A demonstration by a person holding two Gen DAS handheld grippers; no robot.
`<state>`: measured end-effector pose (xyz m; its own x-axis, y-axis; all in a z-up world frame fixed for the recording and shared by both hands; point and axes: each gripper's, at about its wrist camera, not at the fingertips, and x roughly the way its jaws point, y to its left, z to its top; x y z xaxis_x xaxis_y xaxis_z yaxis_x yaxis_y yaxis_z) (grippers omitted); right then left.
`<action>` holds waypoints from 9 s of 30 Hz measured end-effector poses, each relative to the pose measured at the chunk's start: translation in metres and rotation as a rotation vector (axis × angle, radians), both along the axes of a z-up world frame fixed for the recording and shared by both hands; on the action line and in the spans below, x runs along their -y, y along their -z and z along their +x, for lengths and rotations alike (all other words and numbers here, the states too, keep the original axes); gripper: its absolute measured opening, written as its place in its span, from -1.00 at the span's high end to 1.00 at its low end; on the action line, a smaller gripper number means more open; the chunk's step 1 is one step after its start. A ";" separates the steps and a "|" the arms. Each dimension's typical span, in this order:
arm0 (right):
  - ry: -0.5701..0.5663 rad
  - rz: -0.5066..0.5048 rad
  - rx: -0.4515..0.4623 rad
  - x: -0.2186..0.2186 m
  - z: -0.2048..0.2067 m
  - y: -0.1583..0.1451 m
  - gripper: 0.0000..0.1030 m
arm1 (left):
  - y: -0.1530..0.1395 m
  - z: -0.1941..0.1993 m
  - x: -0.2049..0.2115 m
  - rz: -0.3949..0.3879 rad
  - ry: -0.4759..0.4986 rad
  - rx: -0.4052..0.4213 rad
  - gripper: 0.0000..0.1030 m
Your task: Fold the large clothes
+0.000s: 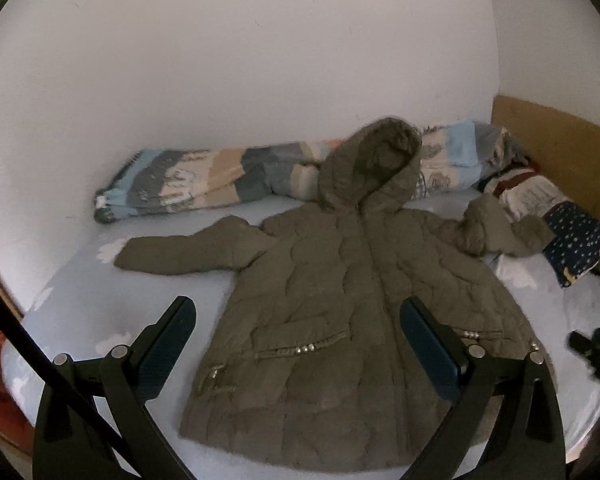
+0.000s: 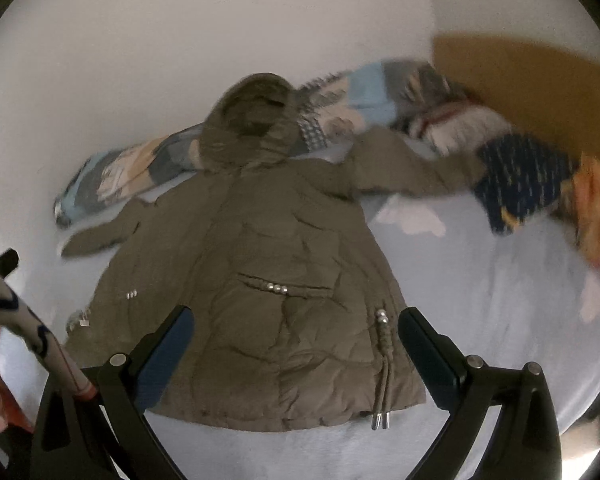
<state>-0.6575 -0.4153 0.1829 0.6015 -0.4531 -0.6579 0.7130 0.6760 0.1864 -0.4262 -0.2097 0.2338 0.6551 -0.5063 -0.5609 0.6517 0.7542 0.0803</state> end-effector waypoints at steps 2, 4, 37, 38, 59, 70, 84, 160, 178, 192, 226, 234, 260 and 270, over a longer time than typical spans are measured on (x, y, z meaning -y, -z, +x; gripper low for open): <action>0.050 0.049 0.017 0.017 -0.009 0.003 -1.00 | 0.022 0.028 0.014 0.046 0.010 -0.049 -0.98; 0.094 0.095 0.051 0.035 -0.020 0.005 -1.00 | 0.054 0.056 0.025 0.103 -0.014 -0.102 -0.98; 0.467 0.437 0.294 0.454 -0.059 0.056 0.16 | 0.145 0.113 0.079 0.229 -0.058 -0.181 -0.97; 0.469 0.438 0.292 0.461 -0.057 0.061 0.16 | 0.146 0.114 0.079 0.229 -0.058 -0.186 -0.97; 0.527 0.360 0.092 0.533 -0.015 0.114 0.64 | 0.163 0.117 0.085 0.251 -0.022 -0.225 -0.97; 0.515 0.207 0.229 0.477 -0.044 -0.003 0.69 | 0.177 0.114 0.088 0.303 -0.011 -0.275 -0.97; 0.225 0.062 0.290 0.338 0.048 -0.171 0.70 | 0.130 0.125 0.063 0.152 -0.068 -0.237 -0.97; -0.226 0.194 -0.251 0.139 0.373 0.098 -0.60 | 0.148 0.189 0.048 0.130 -0.182 -0.429 -0.97; -0.266 0.238 -0.276 0.057 0.275 0.070 -0.76 | 0.127 0.197 0.016 0.044 -0.214 -0.432 -0.97; -0.259 0.164 -0.164 0.049 0.211 0.076 -0.76 | 0.119 0.251 -0.034 0.011 -0.310 -0.385 -0.97; -0.294 0.177 -0.168 0.056 0.213 0.079 -0.76 | 0.199 0.489 -0.206 -0.630 -0.649 -0.802 -0.04; -0.317 0.159 -0.203 0.049 0.225 0.093 -0.76 | 0.233 0.538 -0.209 -0.694 -0.655 -0.770 0.16; -0.186 0.115 -0.065 0.071 0.193 0.051 -0.76 | 0.032 0.435 -0.063 -0.624 -0.280 -0.455 0.71; -0.059 0.091 0.030 0.103 0.149 0.020 -0.76 | 0.013 0.293 0.096 -0.478 0.037 -0.466 0.71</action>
